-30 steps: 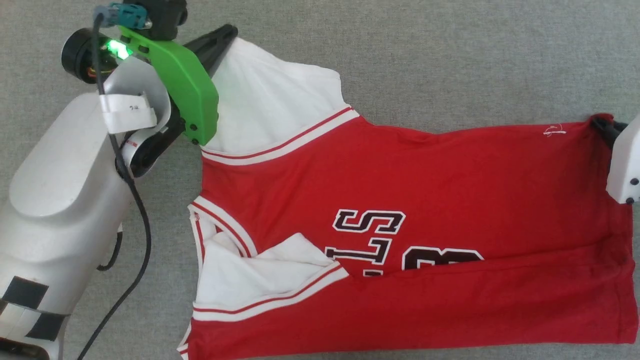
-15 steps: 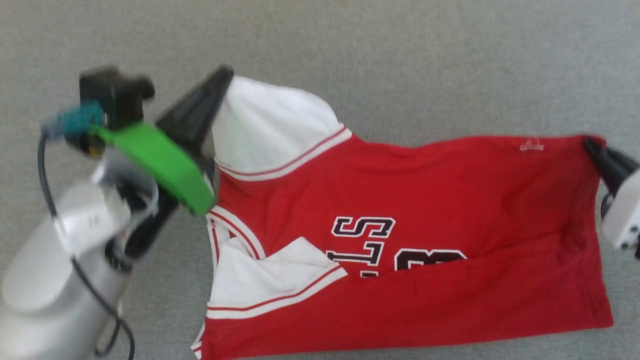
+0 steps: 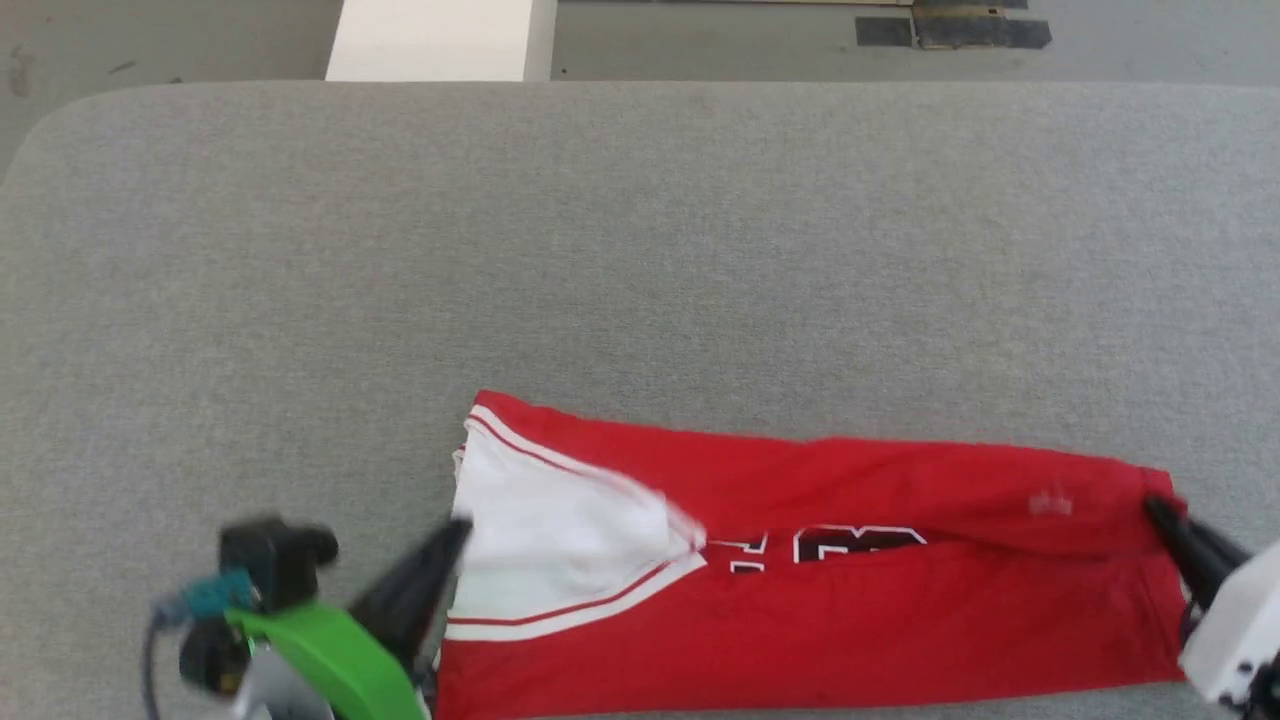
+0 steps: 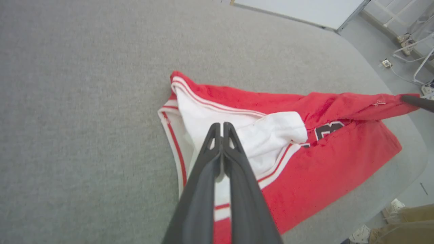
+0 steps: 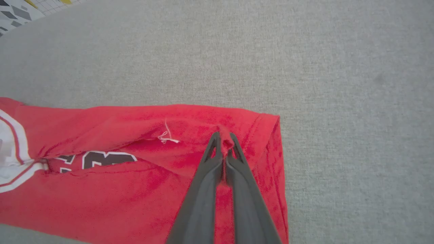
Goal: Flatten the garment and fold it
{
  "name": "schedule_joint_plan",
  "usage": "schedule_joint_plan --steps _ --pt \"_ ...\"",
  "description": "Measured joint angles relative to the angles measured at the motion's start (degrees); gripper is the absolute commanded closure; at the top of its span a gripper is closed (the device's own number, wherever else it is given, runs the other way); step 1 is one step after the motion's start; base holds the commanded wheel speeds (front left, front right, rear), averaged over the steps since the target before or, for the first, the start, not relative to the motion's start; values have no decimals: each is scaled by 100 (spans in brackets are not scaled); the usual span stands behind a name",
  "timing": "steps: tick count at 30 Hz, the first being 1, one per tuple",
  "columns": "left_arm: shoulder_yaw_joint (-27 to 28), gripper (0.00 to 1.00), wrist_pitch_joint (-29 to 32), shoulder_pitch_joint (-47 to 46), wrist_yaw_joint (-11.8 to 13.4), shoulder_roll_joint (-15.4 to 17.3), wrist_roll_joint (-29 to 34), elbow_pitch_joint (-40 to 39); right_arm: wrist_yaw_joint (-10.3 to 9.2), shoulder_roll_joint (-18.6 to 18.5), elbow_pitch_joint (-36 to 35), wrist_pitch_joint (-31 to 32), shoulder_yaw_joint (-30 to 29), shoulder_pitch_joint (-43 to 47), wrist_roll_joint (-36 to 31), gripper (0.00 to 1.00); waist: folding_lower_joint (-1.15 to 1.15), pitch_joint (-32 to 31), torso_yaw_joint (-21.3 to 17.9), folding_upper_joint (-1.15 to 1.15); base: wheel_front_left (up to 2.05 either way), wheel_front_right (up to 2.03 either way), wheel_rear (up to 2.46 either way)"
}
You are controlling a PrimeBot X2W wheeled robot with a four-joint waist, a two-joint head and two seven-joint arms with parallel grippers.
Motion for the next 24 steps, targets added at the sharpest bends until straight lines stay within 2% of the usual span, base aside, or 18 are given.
schedule_joint_plan --steps 4,7,8,9,10,11,15,17,19,21,24 --pt "-264 100 123 316 59 -8 -3 388 0 56 277 -176 14 318 -60 100 0 -39 47 0 0 0 0" --pt "-345 100 123 319 57 -154 -24 702 0 105 517 -315 69 368 -100 100 0 -80 54 0 0 0 0" --pt "-371 100 111 311 45 -214 -22 797 0 110 584 -364 76 368 -127 96 0 -95 54 0 0 0 0" --pt "-408 85 77 297 41 -285 -16 927 0 133 680 -439 62 363 -165 0 0 -115 52 0 0 0 0" --pt "-431 16 25 269 37 -352 13 1056 0 153 775 -495 56 359 -203 0 0 -137 48 0 0 0 0" --pt "-433 0 -54 229 33 -426 37 1181 0 163 868 -530 69 347 -241 0 0 -162 45 0 0 0 0" --pt "-397 0 -371 16 -45 -649 112 1481 0 156 1020 -576 213 207 -275 0 0 -263 22 0 0 0 0" --pt "-205 0 -727 -35 -48 -770 114 1500 0 153 989 -526 210 130 -140 0 0 -329 3 0 0 0 0" --pt "53 0 -1199 -50 126 -808 229 1478 0 133 889 -460 127 107 -34 0 0 -387 -18 0 0 0 0" --pt "400 0 -1564 -47 467 -815 500 1343 0 111 797 -416 -74 78 -45 0 0 -443 -43 0 0 0 0" --pt "767 0 -1701 -2 959 -827 1280 973 0 29 792 -368 -318 49 -328 0 0 -492 -69 0 0 0 0"
